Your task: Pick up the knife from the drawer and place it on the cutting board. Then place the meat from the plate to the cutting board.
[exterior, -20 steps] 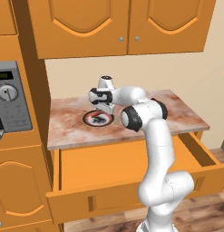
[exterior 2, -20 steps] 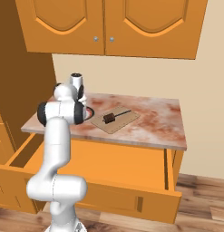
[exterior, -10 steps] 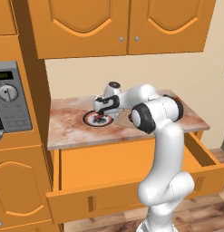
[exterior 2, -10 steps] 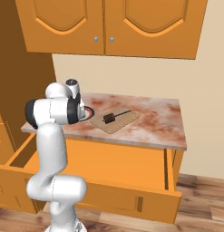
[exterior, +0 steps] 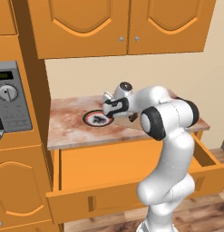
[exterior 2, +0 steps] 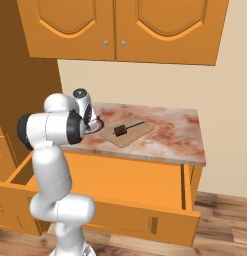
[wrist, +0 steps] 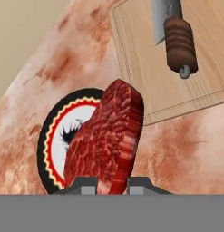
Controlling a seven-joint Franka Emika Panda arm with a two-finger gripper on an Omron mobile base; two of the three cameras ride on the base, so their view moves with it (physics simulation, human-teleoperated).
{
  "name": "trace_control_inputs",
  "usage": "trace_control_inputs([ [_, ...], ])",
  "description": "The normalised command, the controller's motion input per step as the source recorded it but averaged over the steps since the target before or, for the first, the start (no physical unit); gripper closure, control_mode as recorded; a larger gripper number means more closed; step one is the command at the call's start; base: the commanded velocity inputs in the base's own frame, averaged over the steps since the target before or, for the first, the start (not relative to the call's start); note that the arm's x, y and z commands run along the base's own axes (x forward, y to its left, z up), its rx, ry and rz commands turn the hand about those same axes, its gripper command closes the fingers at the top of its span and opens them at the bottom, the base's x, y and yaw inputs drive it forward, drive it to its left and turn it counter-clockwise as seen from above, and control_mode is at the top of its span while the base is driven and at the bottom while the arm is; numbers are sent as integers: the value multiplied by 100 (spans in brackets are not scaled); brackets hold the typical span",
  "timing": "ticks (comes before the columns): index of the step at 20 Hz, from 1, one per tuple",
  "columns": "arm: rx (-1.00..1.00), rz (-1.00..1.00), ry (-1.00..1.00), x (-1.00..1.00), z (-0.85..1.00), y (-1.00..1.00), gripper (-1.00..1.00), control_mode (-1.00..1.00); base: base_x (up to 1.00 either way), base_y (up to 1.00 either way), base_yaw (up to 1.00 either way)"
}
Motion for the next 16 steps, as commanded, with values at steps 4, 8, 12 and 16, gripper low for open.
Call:
trace_control_inputs([
  [4, 0, -2, 0, 1, 43, -49, 100, -100, 0, 0, 0],
  [8, 0, 0, 1, 0, 21, -59, 100, -100, 0, 0, 0],
  [12, 0, 0, 2, 1, 1, -66, 100, -100, 0, 0, 0],
  [16, 0, 0, 3, 5, 2, -65, 100, -100, 0, 0, 0],
])
